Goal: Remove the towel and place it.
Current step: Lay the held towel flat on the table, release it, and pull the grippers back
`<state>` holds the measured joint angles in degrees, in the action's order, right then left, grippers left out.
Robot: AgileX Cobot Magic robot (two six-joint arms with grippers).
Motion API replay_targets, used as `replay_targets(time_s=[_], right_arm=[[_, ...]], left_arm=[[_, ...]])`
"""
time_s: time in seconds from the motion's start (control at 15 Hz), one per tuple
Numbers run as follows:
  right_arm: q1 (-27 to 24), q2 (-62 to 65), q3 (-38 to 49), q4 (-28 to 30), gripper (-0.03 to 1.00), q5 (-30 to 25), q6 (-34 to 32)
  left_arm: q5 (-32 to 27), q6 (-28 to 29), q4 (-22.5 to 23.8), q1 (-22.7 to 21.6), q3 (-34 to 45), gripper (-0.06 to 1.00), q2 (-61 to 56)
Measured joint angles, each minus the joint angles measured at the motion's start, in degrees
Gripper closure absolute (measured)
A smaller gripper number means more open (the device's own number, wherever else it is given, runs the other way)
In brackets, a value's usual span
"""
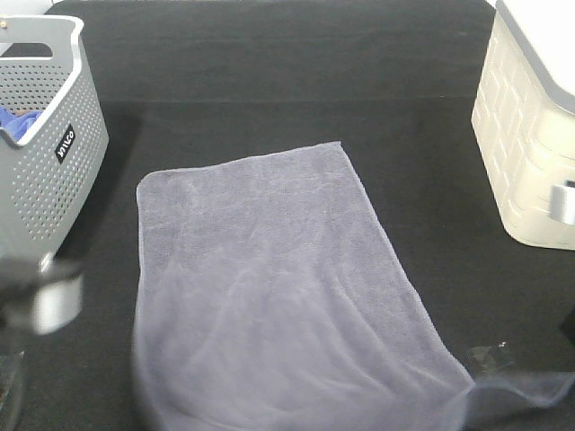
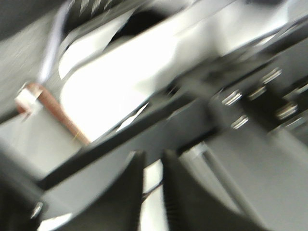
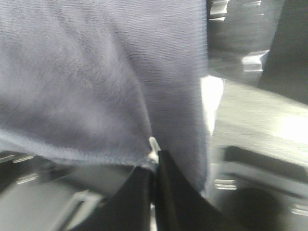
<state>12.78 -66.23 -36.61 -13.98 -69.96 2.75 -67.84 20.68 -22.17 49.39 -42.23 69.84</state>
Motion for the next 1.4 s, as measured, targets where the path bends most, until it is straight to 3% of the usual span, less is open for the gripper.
replay_targets(time_s=[0.07, 0.13, 0.2, 0.27, 0.33, 0.4, 0.6, 0.8, 1.0, 1.07, 1.13, 1.27, 1.4], right_arm=[[-0.1, 0.0, 0.0, 0.6, 0.87, 0.1, 0.0], [-0.1, 0.0, 0.0, 0.2, 0.66, 0.1, 0.0], [-0.1, 0.0, 0.0, -0.1, 0.46, 0.1, 0.0], [-0.1, 0.0, 0.0, -0.2, 0.30, 0.1, 0.0], [-0.1, 0.0, 0.0, -0.2, 0.30, 0.1, 0.0], [-0.1, 0.0, 0.0, -0.3, 0.16, 0.1, 0.0], [-0.1, 0.0, -0.1, -0.3, 0.14, 0.1, 0.0], [-0.1, 0.5, -2.7, -0.3, 0.13, 0.2, 0.0], [-0.1, 1.1, -7.6, -0.2, 0.19, 1.0, 0.1], [-0.1, 1.1, -8.9, -0.2, 0.25, 3.3, 0.1], [-0.1, 1.1, -10.3, -0.2, 0.31, 5.3, 0.1], [-0.1, 0.3, -14.2, -0.3, 0.42, 8.3, 0.1], [-0.1, -3.0, -19.3, -0.7, 0.46, 9.3, 0.1]], left_arm=[[-1.2, 0.3, 0.5, 0.0, 0.3, 0.66, 0.0], [-1.3, 0.5, 1.0, 0.1, 0.3, 0.44, 0.0], [-1.3, 0.5, 1.3, 0.3, 0.3, 0.34, 0.0], [-1.3, 0.5, 1.3, 0.3, 0.3, 0.30, 0.0], [-1.3, 0.5, 1.3, 0.3, 0.3, 0.30, 0.0], [-1.3, 0.5, 1.3, 0.3, 0.3, 0.28, 0.0], [-1.4, 0.5, 1.9, 0.3, -0.1, 0.28, 0.0], [-1.4, 1.0, 5.8, 0.3, -3.7, 0.28, 0.0], [5.4, 7.4, 18.2, 0.3, -8.3, 0.29, 0.1], [9.7, 11.8, 26.6, 0.3, -9.9, 0.33, 0.1], [12.7, 14.2, 32.1, 0.3, -10.5, 0.37, 0.6], [17.8, 16.4, 37.2, -1.8, -12.0, 0.39, 3.4], [22.1, 15.4, 37.8, -7.2, -14.2, 0.40, 8.4]])
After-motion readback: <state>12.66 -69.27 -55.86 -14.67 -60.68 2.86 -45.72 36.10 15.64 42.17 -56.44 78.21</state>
